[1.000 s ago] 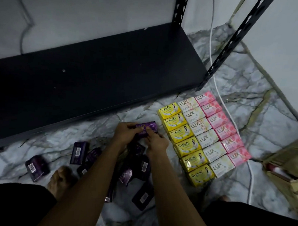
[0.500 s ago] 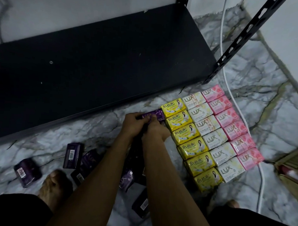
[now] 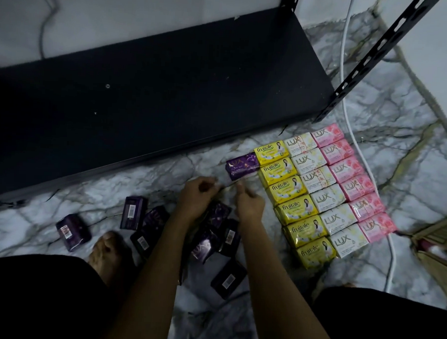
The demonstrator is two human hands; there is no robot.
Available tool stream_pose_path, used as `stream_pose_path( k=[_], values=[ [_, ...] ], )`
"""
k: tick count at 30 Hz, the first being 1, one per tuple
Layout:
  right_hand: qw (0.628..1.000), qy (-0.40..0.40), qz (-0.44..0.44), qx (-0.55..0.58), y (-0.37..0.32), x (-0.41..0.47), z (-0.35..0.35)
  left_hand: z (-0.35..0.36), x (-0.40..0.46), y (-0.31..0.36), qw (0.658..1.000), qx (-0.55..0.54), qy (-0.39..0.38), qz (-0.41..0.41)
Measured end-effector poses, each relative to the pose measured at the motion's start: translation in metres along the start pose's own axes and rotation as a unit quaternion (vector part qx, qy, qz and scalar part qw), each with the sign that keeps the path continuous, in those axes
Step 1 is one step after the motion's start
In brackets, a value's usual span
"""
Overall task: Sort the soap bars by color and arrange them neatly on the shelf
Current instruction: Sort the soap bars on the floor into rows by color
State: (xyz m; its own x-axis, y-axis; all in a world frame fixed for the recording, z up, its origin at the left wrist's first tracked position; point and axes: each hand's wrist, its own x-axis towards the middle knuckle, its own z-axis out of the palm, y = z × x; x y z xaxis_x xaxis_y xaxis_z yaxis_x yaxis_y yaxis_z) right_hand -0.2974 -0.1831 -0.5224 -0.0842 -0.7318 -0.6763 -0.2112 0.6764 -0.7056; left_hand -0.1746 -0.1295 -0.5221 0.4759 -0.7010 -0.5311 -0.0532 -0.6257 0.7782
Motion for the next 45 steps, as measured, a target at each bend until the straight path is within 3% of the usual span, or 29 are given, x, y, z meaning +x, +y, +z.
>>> stream_pose_path(
  k=[3,7,11,16,20,23,25,27,30,34,36,40,45],
  values=[
    [0.987,-0.056,-0.077,-0.129,0.039,-0.018,-0.008,-0.014,-0.037,-0.02,0.998,0.056,-0.04,-0.013],
    [0.961,-0.042,-0.142,-0.235,0.072,-0.03,-0.022,-0.01,-0.075,-0.038,0.988,0.128,-0.083,-0.002],
    [0.934,-0.066,-0.146,-0.318,0.09,-0.035,-0.04,-0.001,-0.105,-0.042,0.989,0.136,-0.051,0.022],
    [0.906,-0.135,-0.143,-0.374,0.091,-0.062,-0.053,0.003,-0.13,-0.064,0.99,0.106,-0.091,0.002],
    [0.88,-0.123,-0.16,-0.43,0.09,-0.073,-0.053,-0.002,-0.143,-0.08,0.984,0.151,-0.091,-0.005],
    [0.833,-0.138,-0.207,-0.494,0.085,-0.069,-0.049,-0.006,-0.153,-0.09,0.967,0.235,-0.095,0.024],
    [0.811,-0.158,-0.218,-0.519,0.078,-0.068,-0.045,-0.007,-0.159,-0.107,0.974,0.207,-0.091,0.009],
    [0.822,-0.17,-0.218,-0.497,0.076,-0.068,-0.046,-0.01,-0.165,-0.118,0.982,0.179,-0.067,-0.013],
    [0.897,-0.138,-0.172,-0.382,0.086,-0.066,-0.062,-0.011,-0.164,-0.117,0.987,0.142,-0.067,-0.04],
    [0.99,-0.089,-0.044,-0.096,0.096,-0.072,-0.085,-0.016,-0.157,-0.102,0.993,0.031,-0.077,-0.087],
    [0.99,-0.142,0.006,0.003,0.089,-0.081,-0.096,-0.02,-0.157,-0.089,0.99,-0.033,-0.091,-0.102],
    [0.966,-0.244,0.029,0.08,0.065,-0.107,-0.109,-0.025,-0.163,-0.061,0.972,-0.137,-0.144,-0.125],
    [0.965,-0.234,-0.015,0.115,0.046,-0.143,-0.115,-0.023,-0.179,-0.029,0.955,-0.201,-0.191,-0.109]
  ],
)
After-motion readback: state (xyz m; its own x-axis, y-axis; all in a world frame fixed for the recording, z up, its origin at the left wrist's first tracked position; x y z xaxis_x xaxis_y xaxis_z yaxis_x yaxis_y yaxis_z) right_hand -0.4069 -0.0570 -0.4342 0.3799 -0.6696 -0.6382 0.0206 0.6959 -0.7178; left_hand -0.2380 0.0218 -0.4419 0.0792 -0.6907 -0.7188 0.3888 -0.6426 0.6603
